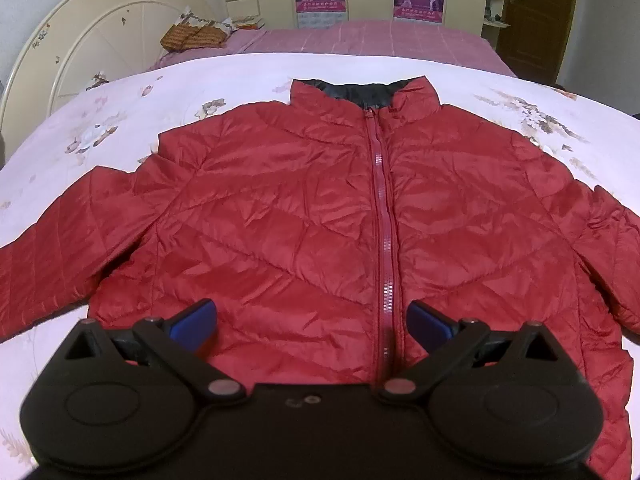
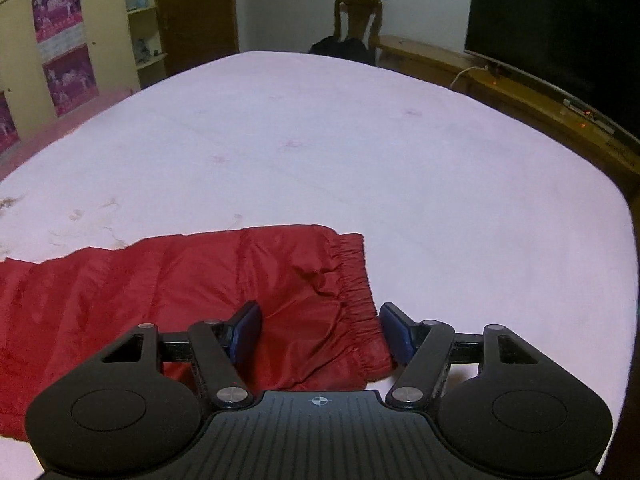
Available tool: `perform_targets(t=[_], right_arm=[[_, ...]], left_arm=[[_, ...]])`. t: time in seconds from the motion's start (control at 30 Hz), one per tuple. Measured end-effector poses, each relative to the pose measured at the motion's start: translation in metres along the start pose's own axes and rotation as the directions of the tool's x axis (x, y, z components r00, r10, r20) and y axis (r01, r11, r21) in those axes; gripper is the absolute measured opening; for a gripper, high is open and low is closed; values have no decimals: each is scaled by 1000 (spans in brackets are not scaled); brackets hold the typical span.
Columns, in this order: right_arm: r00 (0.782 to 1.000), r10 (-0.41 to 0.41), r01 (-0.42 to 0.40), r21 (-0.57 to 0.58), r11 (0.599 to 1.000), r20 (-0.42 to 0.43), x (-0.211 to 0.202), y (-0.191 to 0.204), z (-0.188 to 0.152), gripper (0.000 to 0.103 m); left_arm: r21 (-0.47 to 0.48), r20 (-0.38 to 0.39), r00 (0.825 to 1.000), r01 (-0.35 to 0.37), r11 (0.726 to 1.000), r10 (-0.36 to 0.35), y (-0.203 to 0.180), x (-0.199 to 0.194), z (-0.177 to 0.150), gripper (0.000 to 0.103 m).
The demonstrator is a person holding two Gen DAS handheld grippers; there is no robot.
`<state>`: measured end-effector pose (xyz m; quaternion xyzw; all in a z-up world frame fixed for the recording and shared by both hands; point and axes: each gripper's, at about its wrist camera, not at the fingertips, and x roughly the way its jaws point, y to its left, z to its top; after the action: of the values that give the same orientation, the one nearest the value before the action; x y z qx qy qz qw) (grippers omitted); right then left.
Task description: Fold large clothes
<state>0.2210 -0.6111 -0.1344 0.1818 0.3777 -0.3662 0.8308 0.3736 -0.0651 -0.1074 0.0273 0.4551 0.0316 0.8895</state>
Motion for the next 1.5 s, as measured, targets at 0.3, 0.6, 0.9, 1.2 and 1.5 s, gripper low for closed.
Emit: perform_targets(t=[0.3,0.6,0.9,1.2,1.5], right_arm=[[980,192,-190,-34,981,58,-41,41,20,19],[852,523,-501,-247,829,25,-105,196,17,19],[717,673,-679,-401,615,-181,-152,356,-65,19],[654,672,-752,-402,523,-349,-154,435,-132,20],[668,688,-735,-397,550,-284,-158,421,-112,94]], left_arm=[[2,73,994,75,997,-75,8,-11,4,94],[11,134,990,42,999,-43,45,-25,5,94],[-80,122,992,-8,997,18,122,-22,0,94],[-148,98,995,24,989,-9,166,-13,2,94],[-110,56,979,203,973,-198,133,6,16,98]])
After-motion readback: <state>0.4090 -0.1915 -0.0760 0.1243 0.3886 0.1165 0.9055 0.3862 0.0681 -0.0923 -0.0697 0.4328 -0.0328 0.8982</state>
